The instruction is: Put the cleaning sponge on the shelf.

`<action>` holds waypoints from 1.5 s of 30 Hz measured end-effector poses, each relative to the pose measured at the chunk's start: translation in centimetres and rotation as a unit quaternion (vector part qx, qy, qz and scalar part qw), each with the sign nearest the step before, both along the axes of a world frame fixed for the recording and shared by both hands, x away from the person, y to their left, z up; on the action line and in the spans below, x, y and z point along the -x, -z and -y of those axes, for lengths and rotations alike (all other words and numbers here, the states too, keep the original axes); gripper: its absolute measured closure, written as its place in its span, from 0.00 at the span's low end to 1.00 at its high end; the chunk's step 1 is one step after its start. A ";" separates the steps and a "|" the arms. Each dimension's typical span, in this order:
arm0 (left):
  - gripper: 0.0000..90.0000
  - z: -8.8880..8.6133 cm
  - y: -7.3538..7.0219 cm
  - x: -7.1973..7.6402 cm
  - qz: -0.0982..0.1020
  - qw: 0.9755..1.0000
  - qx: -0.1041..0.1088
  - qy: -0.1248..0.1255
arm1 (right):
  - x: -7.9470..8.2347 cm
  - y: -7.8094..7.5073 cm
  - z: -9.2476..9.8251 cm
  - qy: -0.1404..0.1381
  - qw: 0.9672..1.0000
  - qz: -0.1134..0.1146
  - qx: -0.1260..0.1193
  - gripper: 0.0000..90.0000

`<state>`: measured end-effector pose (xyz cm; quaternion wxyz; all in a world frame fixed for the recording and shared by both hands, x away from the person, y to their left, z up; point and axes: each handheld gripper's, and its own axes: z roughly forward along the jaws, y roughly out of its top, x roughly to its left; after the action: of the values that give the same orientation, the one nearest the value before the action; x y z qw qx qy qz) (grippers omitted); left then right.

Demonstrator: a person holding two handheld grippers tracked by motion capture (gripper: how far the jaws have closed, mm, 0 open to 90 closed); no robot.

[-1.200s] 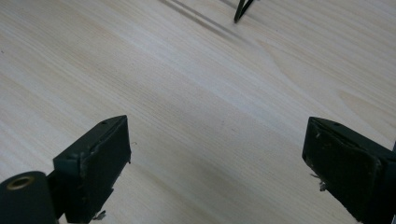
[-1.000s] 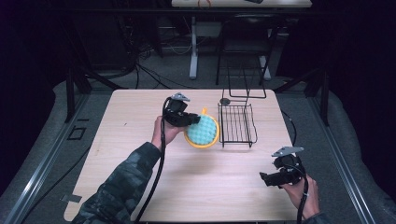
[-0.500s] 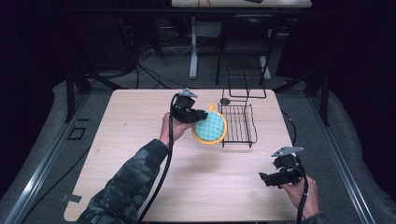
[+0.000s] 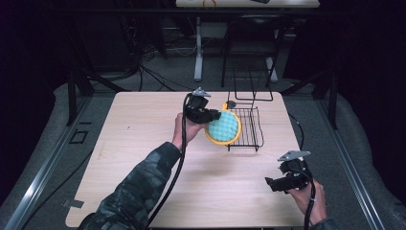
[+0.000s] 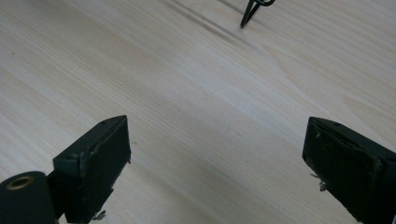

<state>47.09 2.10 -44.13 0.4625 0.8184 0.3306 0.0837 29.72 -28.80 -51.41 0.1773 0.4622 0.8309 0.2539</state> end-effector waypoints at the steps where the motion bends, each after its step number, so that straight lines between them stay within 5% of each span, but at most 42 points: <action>1: 0.88 0.2 0.0 0.0 -0.002 1.000 0.003 0.000 | 0.0 0.0 0.0 0.002 1.000 -0.003 -0.003 0.08; 19: 0.88 3.6 1.2 -0.5 0.013 0.999 0.023 -0.027 | -0.1 0.0 0.1 -0.001 1.000 -0.001 -0.004 0.09; 27: 0.88 4.0 3.1 -1.8 -0.005 0.998 0.034 -0.053 | -0.3 0.0 0.1 -0.004 1.000 -0.002 0.000 0.09; 45: 0.89 7.6 5.9 -3.2 -0.009 0.997 0.011 -0.073 | -0.5 0.1 -0.2 -0.013 1.000 -0.001 -0.005 0.09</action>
<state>50.31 -5.48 -50.01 0.4610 0.7878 0.3944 0.1060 30.22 -28.56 -51.52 0.1711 0.4527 0.8357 0.2596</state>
